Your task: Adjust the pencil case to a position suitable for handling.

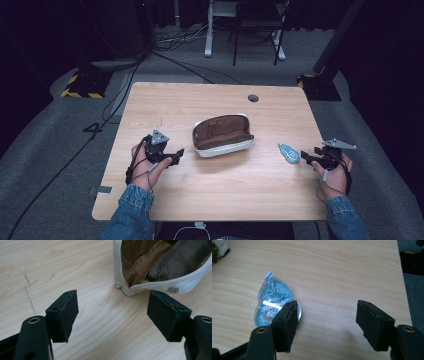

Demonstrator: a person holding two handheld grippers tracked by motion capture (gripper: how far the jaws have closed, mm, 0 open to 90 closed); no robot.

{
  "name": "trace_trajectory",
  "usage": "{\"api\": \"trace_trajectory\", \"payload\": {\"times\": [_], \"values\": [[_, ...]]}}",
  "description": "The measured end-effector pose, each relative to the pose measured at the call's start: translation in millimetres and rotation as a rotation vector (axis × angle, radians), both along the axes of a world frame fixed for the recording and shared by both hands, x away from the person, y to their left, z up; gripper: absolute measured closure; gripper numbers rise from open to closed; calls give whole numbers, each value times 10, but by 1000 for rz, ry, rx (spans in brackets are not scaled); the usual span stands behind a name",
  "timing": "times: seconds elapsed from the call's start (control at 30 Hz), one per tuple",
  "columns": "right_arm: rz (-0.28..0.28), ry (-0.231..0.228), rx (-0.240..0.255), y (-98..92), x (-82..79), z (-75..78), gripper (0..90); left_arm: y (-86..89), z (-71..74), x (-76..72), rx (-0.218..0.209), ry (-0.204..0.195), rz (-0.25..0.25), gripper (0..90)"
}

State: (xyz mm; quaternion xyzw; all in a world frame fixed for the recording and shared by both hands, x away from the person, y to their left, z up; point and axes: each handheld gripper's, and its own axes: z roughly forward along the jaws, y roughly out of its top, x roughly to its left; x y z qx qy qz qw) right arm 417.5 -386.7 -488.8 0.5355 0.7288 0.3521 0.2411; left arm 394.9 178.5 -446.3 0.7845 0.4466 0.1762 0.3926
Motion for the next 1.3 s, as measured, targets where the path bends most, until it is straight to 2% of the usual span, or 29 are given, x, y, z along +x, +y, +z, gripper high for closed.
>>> {"api": "trace_trajectory", "payload": {"times": [0.2,0.27,0.33,0.47,0.5,0.63,0.67,0.73,0.93,1.13,1.3], "values": [[10,28,-11,-39,-188,-9,341,-116,86,143,-24,-30,-27,254],[8,31,-9,-69,-240,-14,341,-148,87,204,-39,-31,-30,254],[2,30,-8,-101,-294,-19,340,-177,91,269,-33,-31,-41,258],[-3,34,-10,-155,-394,-22,339,-244,119,386,-51,-43,-55,260],[-7,32,-11,-172,-417,-21,337,-266,126,422,-42,-43,-60,260],[-22,30,-2,-227,-487,-6,334,-323,115,490,-57,-54,-55,261],[-22,28,-1,-233,-496,-1,334,-354,86,533,-66,-49,-55,261],[-24,29,0,-235,-507,9,331,-403,57,596,-45,-48,-58,257],[-1,23,8,-203,-492,31,319,-538,-9,711,-42,-50,-87,267],[28,34,13,-147,-489,24,315,-576,-89,818,-30,-48,-95,281],[44,32,19,-119,-519,35,315,-587,-131,882,-40,-45,-103,321]]}}
